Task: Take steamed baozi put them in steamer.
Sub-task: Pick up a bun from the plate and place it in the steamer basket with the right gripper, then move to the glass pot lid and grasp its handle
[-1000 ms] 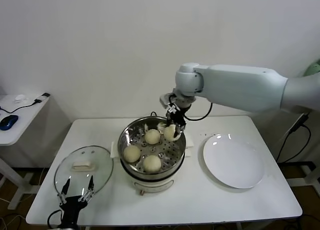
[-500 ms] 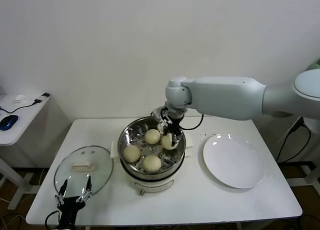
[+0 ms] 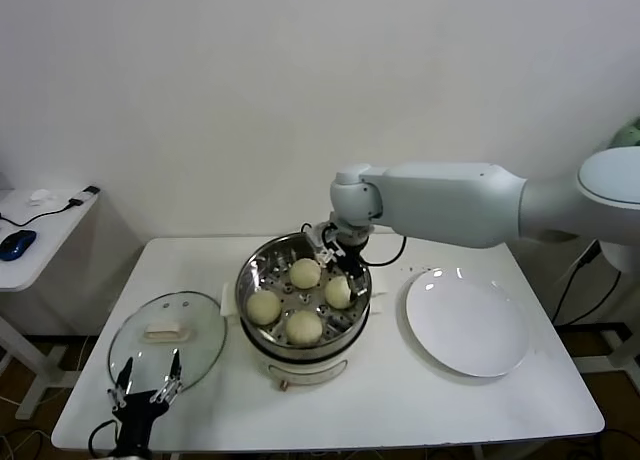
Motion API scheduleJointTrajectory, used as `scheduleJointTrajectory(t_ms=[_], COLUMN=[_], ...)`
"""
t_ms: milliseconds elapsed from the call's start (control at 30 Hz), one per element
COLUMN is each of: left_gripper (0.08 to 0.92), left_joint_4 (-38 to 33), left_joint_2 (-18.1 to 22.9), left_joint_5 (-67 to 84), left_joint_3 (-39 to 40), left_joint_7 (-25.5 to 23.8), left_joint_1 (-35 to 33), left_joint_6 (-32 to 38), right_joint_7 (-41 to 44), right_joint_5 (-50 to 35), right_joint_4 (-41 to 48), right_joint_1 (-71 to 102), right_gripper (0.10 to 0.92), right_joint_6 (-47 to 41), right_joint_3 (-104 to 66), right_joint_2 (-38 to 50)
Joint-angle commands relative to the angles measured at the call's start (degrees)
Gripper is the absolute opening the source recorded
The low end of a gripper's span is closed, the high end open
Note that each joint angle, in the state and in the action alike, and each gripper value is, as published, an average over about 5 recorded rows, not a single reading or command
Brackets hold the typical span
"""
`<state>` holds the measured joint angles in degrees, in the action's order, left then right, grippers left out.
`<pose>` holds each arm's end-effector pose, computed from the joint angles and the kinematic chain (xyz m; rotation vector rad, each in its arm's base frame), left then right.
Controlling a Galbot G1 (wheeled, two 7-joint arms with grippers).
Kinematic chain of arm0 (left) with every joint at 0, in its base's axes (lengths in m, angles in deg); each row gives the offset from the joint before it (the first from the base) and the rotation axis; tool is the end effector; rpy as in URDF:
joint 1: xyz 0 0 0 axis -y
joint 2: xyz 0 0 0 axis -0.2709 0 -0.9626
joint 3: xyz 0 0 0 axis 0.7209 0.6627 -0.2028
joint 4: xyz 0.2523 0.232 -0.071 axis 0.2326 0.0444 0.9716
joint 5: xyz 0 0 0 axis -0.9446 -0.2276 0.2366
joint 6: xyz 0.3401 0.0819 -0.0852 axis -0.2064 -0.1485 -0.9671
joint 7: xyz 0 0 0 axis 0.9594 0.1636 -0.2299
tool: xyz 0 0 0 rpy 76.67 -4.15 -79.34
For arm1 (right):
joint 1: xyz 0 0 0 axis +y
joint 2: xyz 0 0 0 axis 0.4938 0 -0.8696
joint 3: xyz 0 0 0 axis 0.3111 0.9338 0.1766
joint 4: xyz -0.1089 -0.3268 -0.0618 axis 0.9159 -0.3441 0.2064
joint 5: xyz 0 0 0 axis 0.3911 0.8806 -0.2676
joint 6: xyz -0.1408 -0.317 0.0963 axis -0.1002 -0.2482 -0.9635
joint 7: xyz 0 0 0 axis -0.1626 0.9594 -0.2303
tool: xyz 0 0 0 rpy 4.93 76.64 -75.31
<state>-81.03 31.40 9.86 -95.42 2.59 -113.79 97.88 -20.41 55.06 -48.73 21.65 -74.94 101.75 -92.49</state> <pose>0.1205 0.0916 -0.3813 0.2715 -3.0061 0.0485 0.5352 0.1519 -0.0878 1.6054 -1.0003 1.6759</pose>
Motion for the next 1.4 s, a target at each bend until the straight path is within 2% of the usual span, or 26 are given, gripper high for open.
scheduleJointTrajectory(t_ms=[33,167,267,333,500,567,633,800,1000,1200,1400], left_gripper=[0.823,0.823,0.823,0.823,0.823,0.823,0.823,0.823,0.823,0.823,0.823], left_joint_4=[0.0,0.1,0.3,0.4,1.1,1.4,1.7,2.5,4.9,11.9,17.4], left_joint_2=[-0.1,-0.2,-0.4,-0.6,-1.2,-1.4,-1.6,-2.0,-2.5,-3.8,-5.7], left_joint_5=[-0.4,-1.8,-3.8,-5.4,-11.1,-13.8,-16.2,-21.4,-32.5,-53.8,-75.1], left_joint_3=[0.0,-0.3,-0.5,-0.5,-0.2,0.2,0.4,0.3,-0.4,-2.9,-3.6], left_joint_7=[0.0,0.2,0.7,1.1,3.3,4.8,5.8,7.3,10.1,14.4,20.2], left_joint_1=[0.2,0.9,1.9,2.7,5.0,6.0,6.7,7.7,9.3,11.6,12.1], left_joint_6=[-0.4,-0.6,-1.2,-1.8,-4.4,-5.8,-6.6,-7.0,-7.0,-5.3,-2.5], right_joint_7=[-1.4,-2.8,-9.8,-20.9,-60.7,-70.4,-74.8,-76.3,-73.4,-69.9,-66.4], right_joint_5=[0.9,1.1,-1.7,-3.5,-2.7,-0.6,2.2,8.4,12.4,13.3,13.2], right_joint_4=[-1.5,-4.5,-7.0,-8.3,-11.4,-12.3,-12.5,-10.6,-5.9,-5.6,-9.2], right_joint_1=[1.6,4.4,9.7,14.1,34.5,45.9,57.1,79.9,97.7,106.8,114.4], right_gripper=[0.822,0.823,0.823,0.823,0.823,0.823,0.823,0.823,0.823,0.823,0.823], right_joint_6=[0.7,2.4,5.2,10.9,27.1,30.1,32.0,37.1,44.6,50.8,53.5], right_joint_3=[-5.7,-13.7,-23.4,-29.0,-47.1,-59.0,-69.9,-93.3,-112.8,-119.0,-118.1], right_joint_2=[3.3,9.1,14.6,18.2,24.5,25.0,24.3,18.0,4.3,-4.4,-7.0])
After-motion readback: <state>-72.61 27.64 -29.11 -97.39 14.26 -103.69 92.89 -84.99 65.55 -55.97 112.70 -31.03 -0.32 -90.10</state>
